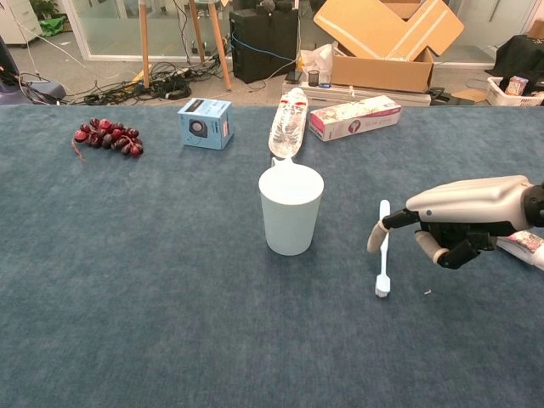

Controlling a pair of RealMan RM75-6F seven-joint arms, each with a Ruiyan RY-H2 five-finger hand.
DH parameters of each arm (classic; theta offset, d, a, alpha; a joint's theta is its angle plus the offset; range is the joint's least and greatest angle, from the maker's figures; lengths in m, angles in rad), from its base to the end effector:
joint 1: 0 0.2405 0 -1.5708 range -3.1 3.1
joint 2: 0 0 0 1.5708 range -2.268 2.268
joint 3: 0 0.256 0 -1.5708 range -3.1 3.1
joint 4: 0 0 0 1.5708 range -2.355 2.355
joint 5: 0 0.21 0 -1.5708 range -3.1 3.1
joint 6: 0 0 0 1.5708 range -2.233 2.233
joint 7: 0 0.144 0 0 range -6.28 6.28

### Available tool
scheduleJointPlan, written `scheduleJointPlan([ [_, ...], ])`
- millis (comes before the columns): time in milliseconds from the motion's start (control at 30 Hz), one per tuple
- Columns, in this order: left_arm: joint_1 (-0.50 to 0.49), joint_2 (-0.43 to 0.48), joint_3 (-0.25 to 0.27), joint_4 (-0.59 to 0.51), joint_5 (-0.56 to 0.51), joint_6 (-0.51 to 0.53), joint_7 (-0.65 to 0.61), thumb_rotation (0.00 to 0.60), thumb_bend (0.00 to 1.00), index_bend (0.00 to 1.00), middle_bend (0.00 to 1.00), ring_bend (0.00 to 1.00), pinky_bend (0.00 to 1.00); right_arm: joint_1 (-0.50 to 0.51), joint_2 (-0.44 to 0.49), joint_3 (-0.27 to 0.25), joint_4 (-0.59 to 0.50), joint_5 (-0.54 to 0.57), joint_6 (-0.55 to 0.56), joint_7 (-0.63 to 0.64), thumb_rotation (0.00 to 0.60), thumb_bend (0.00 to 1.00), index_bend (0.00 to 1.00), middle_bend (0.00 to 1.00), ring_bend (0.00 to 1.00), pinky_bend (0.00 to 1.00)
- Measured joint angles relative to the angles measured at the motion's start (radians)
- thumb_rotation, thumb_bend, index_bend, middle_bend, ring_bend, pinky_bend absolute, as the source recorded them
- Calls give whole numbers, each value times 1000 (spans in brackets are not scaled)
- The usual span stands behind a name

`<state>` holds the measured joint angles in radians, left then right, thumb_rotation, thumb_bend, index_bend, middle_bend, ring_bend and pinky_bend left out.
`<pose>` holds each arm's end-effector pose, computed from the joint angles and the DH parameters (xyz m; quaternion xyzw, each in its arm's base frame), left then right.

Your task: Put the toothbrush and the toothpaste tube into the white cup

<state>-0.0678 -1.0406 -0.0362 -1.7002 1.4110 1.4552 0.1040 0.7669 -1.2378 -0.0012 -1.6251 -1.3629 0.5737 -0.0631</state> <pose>-0.3167 0.1712 0.1747 -0.5912 -0.3968 -0.3277 0.6210 -0.1982 -0.2966 0.0104 0.8554 -0.3961 0.1970 0.2693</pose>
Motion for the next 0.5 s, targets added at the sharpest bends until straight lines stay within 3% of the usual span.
scheduleJointPlan([
  [500, 5, 10, -6, -12, -12, 3, 2, 600, 0, 87, 157, 53, 105, 9, -32, -14, 24, -19, 2, 56, 600, 925, 244, 1000, 980, 1000],
])
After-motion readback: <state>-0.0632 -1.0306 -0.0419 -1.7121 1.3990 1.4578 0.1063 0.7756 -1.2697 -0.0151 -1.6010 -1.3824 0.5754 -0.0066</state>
